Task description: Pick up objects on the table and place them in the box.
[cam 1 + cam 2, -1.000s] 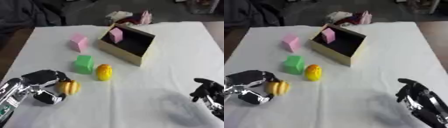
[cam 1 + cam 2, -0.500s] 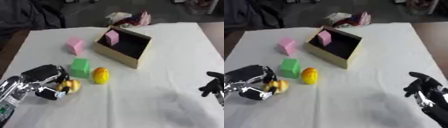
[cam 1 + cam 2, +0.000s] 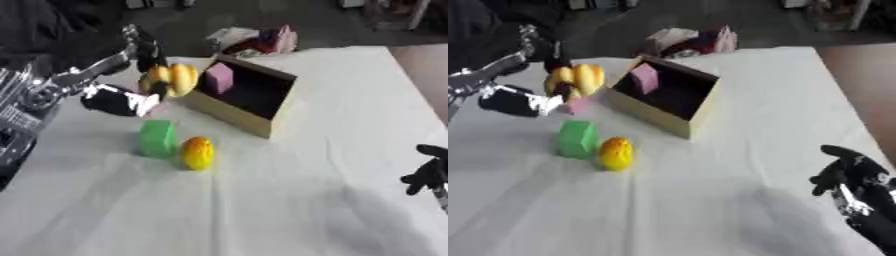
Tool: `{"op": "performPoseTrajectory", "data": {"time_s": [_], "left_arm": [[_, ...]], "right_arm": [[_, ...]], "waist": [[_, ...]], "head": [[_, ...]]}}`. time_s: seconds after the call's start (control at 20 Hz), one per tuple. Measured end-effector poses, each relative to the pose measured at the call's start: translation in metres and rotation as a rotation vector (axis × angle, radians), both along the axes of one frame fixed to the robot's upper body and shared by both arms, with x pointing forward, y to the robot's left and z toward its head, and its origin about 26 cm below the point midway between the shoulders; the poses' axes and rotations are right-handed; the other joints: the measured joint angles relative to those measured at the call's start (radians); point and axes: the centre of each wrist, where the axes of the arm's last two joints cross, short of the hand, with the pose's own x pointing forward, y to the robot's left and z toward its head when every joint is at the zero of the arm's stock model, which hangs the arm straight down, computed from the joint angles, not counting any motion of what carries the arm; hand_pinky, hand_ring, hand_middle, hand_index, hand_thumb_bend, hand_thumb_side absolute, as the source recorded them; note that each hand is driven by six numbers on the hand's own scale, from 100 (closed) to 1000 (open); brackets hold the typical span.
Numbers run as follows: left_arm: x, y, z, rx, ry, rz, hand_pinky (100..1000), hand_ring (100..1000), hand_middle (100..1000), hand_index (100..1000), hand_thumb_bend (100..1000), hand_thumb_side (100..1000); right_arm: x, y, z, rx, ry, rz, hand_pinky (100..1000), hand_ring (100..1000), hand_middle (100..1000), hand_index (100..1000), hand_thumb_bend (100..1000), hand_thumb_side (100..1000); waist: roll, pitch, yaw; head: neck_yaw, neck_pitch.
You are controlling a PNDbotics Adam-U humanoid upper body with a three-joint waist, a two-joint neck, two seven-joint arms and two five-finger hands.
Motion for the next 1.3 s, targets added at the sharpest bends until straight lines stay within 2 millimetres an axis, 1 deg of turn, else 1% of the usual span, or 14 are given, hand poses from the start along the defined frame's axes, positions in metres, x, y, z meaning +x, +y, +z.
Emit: {"op": "performPoseTrajectory", "data": {"time_s": [0.1, 0.3, 0.4, 0.5, 0.65, 0.7, 0.75, 0.8, 0.85, 1.0, 1.1, 1.15, 1.3], "left_arm": [[0.022, -0.005, 0.000, 0.003, 0.000, 0.022, 641, 489, 448, 625, 100, 263], [0.061, -0.014, -0.016, -0.009, 0.002, 0.065, 666, 524, 486, 663, 100, 264], [0.076, -0.019, -0.026, -0.006, 0.000, 0.074, 674, 540, 501, 676, 100, 265], [0.086, -0.023, -0.037, 0.003, -0.001, 0.076, 680, 551, 515, 688, 100, 267], [0.095, -0.030, -0.049, 0.015, -0.007, 0.074, 693, 580, 546, 714, 102, 277], [0.098, -0.032, -0.053, 0.019, -0.009, 0.074, 700, 592, 562, 728, 122, 283], [0.099, -0.035, -0.057, 0.025, -0.009, 0.075, 704, 605, 575, 739, 165, 287], [0.101, -0.037, -0.062, 0.032, -0.009, 0.076, 708, 615, 587, 749, 147, 291], [0.102, -0.040, -0.065, 0.041, -0.010, 0.077, 712, 624, 599, 760, 159, 297], [0.104, -0.046, -0.074, 0.077, 0.000, 0.082, 752, 697, 696, 841, 253, 332], [0.104, -0.050, -0.077, 0.114, 0.013, 0.077, 774, 735, 743, 871, 304, 350], [0.104, -0.051, -0.077, 0.133, 0.024, 0.073, 784, 749, 761, 882, 314, 355], [0.100, -0.053, -0.076, 0.175, 0.057, 0.046, 788, 742, 749, 871, 249, 342]], "right_arm": [[0.000, 0.001, 0.000, -0.001, 0.002, 0.005, 686, 475, 491, 837, 100, 406], [0.000, 0.002, 0.000, 0.003, 0.005, 0.016, 686, 476, 491, 836, 100, 410], [0.000, 0.004, 0.000, 0.003, 0.007, 0.025, 686, 476, 491, 836, 100, 412], [0.000, 0.005, 0.000, 0.005, 0.007, 0.031, 686, 476, 491, 836, 100, 413], [0.001, 0.007, 0.002, 0.009, 0.003, 0.044, 686, 476, 491, 836, 100, 414], [0.001, 0.007, 0.002, 0.009, 0.003, 0.047, 686, 476, 491, 836, 100, 414], [0.001, 0.008, 0.002, 0.011, 0.003, 0.048, 686, 476, 491, 836, 100, 415], [0.001, 0.009, 0.002, 0.013, 0.004, 0.050, 686, 476, 491, 836, 100, 414], [0.001, 0.009, 0.002, 0.013, 0.005, 0.052, 686, 476, 491, 836, 100, 414], [0.001, 0.010, 0.002, 0.013, 0.006, 0.056, 686, 476, 491, 836, 100, 414], [0.001, 0.010, 0.002, 0.013, 0.005, 0.056, 686, 476, 491, 836, 100, 413], [0.001, 0.010, 0.002, 0.013, 0.005, 0.056, 686, 476, 491, 836, 100, 413], [0.001, 0.010, 0.002, 0.013, 0.004, 0.056, 685, 476, 491, 836, 100, 413]], "waist": [[0.000, 0.000, -0.008], [-0.002, 0.000, -0.023], [-0.002, 0.001, -0.030], [-0.002, 0.002, -0.036], [-0.002, 0.003, -0.042], [-0.002, 0.004, -0.044], [-0.003, 0.004, -0.047], [-0.003, 0.004, -0.047], [-0.003, 0.005, -0.048], [-0.003, 0.005, -0.052], [-0.003, 0.005, -0.052], [-0.003, 0.005, -0.052], [-0.002, 0.005, -0.050]], "head": [[0.004, 0.000], [0.013, 0.000], [0.020, 0.000], [0.024, -0.001], [0.031, -0.001], [0.033, -0.001], [0.034, -0.001], [0.035, -0.001], [0.037, -0.002], [0.039, -0.004], [0.039, -0.005], [0.039, -0.005], [0.038, -0.005]]}}
